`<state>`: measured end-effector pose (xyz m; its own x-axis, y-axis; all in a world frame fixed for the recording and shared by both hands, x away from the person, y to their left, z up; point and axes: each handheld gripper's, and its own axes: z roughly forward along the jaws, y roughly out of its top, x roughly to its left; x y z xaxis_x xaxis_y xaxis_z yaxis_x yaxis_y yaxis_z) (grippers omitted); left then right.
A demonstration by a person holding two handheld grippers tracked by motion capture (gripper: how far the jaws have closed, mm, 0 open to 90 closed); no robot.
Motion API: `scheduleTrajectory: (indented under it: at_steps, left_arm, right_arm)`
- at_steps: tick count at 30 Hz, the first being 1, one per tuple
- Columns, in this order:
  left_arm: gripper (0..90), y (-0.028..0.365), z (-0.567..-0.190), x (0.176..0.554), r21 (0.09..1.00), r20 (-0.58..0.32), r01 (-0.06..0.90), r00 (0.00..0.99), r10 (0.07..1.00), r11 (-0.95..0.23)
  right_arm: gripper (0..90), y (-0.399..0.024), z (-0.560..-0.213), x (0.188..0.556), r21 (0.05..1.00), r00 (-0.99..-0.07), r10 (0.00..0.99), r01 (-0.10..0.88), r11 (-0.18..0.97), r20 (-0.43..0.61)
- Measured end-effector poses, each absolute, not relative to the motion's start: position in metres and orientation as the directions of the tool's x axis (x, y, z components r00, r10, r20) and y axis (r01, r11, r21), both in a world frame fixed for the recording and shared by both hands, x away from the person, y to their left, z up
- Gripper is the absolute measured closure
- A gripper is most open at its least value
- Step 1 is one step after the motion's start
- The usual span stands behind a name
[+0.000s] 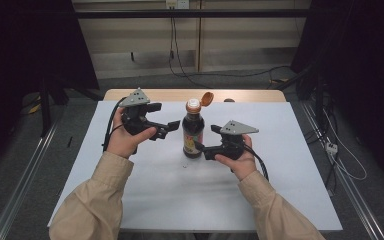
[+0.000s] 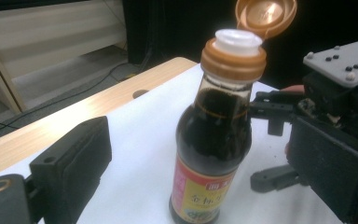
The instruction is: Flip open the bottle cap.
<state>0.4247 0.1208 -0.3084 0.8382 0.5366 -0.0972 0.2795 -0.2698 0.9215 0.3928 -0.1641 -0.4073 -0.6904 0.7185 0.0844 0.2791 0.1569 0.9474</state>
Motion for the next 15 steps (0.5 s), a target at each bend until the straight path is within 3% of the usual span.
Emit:
scheduleTrajectory:
  at_steps: [15]
  left_arm:
    - [6.0,0.134,-0.334,0.415,0.914,-0.097,0.290,0.835,0.541,-0.284]
  right_arm:
    - [11.4,-0.181,-0.405,0.381,0.941,-0.691,0.716,0.300,0.155,0.102]
